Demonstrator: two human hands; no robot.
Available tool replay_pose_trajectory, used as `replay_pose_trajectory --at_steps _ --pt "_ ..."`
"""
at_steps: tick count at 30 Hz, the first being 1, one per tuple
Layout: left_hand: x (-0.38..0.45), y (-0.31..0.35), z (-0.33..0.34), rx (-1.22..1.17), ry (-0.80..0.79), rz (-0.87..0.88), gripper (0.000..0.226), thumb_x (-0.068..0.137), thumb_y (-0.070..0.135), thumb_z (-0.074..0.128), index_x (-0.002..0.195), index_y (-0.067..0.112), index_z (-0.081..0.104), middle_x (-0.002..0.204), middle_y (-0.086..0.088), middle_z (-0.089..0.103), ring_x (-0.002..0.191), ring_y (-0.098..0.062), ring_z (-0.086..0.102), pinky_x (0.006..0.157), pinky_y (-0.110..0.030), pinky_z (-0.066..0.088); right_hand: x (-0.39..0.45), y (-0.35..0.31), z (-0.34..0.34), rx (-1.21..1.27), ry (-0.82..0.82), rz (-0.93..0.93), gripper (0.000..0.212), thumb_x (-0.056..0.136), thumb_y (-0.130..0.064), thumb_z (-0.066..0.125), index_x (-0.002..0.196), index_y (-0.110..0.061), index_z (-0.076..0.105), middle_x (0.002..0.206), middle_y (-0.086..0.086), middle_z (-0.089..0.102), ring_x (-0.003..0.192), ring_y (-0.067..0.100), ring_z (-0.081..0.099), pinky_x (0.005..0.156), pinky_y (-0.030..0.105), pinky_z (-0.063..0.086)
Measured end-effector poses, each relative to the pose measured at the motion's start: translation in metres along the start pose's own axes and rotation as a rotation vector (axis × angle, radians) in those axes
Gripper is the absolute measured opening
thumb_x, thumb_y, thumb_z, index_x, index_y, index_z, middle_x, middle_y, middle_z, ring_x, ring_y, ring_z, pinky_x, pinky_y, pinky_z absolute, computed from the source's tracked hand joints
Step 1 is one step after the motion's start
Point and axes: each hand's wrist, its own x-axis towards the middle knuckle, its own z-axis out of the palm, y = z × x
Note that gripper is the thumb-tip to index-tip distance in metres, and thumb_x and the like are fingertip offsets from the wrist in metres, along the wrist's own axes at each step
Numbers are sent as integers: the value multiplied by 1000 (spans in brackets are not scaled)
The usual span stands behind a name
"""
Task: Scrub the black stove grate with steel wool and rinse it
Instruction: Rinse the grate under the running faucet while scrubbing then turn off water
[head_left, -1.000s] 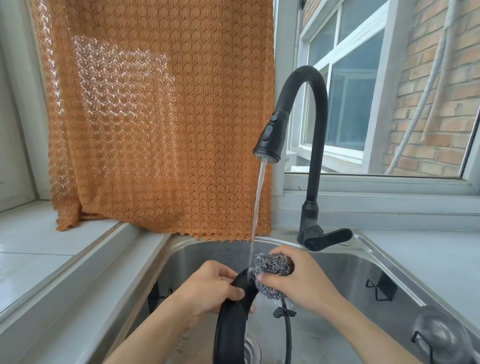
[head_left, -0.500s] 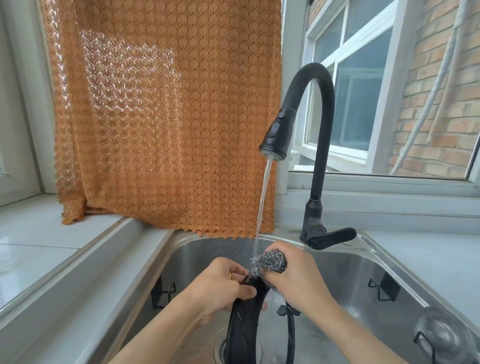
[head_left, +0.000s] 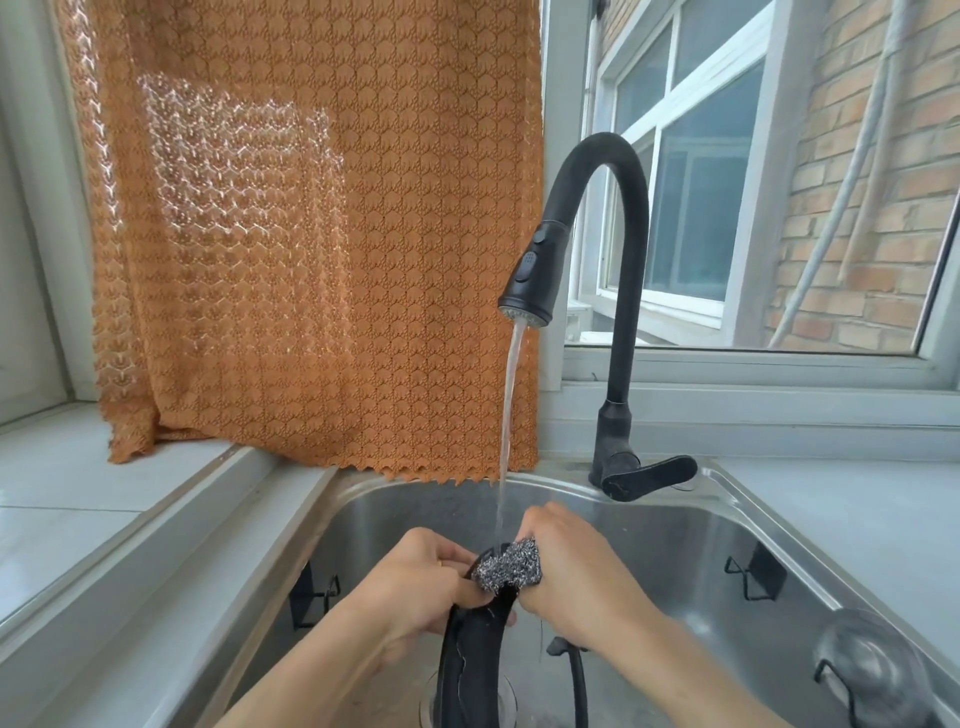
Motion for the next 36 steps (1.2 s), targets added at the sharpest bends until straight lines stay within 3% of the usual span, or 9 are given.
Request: replay_pose_trajectory --at_steps 3,5,7,9,15,18,23,26,36 --pt "0 -1 -2 -14 37 -28 15 89 -15 63 92 -1 67 78 -14 78 55 -16 72 40 -18 46 -2 10 -13 156 -165 115 25 73 -13 74 91 -22 60 85 -4 66 71 13 67 58 29 56" --pt "2 -2 -6 -9 17 -52 13 92 -13 62 100 -5 67 85 -17 79 73 -25 78 57 -32 61 -3 22 -21 288 -266 184 33 69 -21 82 96 -25 64 83 -7 69 64 5 65 59 26 56" --pt "1 -1 -8 41 8 -61 17 92 -13 58 102 -4 69 89 -21 78 88 -31 78 81 -47 63 -4 33 -29 431 -231 267 41 70 -28 86 102 -31 62 92 -10 65 74 1 62 69 24 53" --pt "2 -2 -10 83 46 -65 25 90 -15 53 98 -1 71 85 -20 78 93 -35 76 89 -52 60 -3 41 -32 603 -144 316 35 78 -19 83 92 -34 55 87 -13 56 74 -3 53 63 13 45" --pt "12 -6 -13 145 194 -123 32 85 -11 48 94 9 71 81 -16 76 83 -34 71 76 -42 60 3 61 -23 708 60 430 20 76 0 76 79 -18 69 80 5 71 69 14 66 64 28 51" --pt "17 -8 -16 180 244 -148 35 81 -11 46 96 11 69 94 -17 72 93 -33 64 84 -41 57 6 69 -19 744 66 457 18 76 8 70 82 -8 76 72 7 69 55 11 63 54 22 49" --pt "18 -12 -15 276 269 -131 34 76 -13 36 79 6 64 67 -15 57 67 -27 53 57 -28 37 10 81 -14 746 51 509 40 61 -8 79 100 -12 75 85 6 75 69 17 69 60 24 52" --pt "16 -12 -15 321 295 -108 34 83 -9 35 86 5 65 59 -9 52 55 -22 45 44 -23 27 11 85 -13 739 25 526 21 69 1 76 90 -3 75 73 6 71 62 19 65 58 24 49" --pt "13 -11 -23 362 302 -79 29 91 -8 39 78 7 61 61 -9 58 55 -22 52 38 -18 34 13 86 -8 731 -45 497 12 72 2 76 80 -6 71 67 8 66 61 21 62 60 27 50"
